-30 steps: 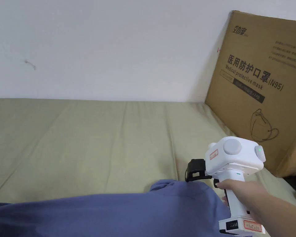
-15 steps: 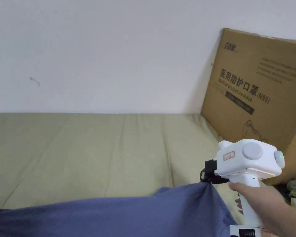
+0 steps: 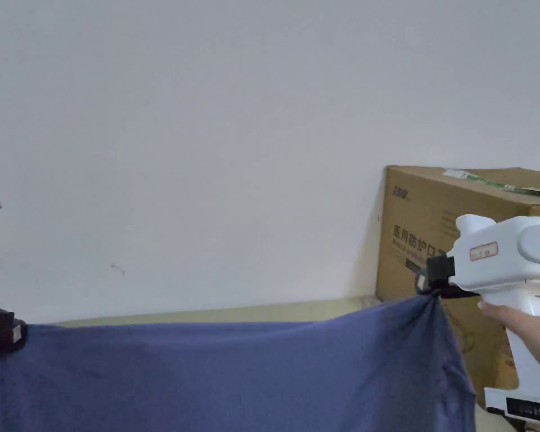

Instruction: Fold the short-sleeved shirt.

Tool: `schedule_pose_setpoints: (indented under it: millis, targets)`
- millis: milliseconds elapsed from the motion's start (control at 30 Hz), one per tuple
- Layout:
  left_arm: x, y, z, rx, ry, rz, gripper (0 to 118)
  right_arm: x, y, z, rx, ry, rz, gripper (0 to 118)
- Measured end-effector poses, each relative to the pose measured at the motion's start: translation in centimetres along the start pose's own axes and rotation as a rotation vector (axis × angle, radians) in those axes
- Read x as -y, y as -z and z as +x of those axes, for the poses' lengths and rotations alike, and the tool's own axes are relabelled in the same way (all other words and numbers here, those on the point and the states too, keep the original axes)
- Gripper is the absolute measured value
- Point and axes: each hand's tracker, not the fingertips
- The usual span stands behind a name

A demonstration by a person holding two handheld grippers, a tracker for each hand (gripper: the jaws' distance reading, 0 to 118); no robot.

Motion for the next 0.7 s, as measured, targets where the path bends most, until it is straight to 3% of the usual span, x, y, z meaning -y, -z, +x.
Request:
schedule_pose_setpoints:
  millis: [100, 300, 500, 700]
  targets:
    - [-3.2, -2.5, 0.3, 0.008, -0.033, 0.061, 3, -3.9, -2.9, -1.2, 0.000, 0.005, 0.053, 3]
    - [-9.3, -5.1, 0.7, -0.004, -0.060, 0.163, 3, -11.3, -5.6, -4.5, 0.027, -0.058, 0.165, 3]
    - [-14.0, -4.2, 0.8, -0.042, -0.019, 0.268, 3, -17.9, -4.7, -6.8, 0.075, -0.077, 0.259, 3]
    - [-16.6, -0.8, -0.2, -0.028, -0.083, 0.334, 3, -20.9, -2.6, -8.2, 0.093, -0.104, 0.322, 3]
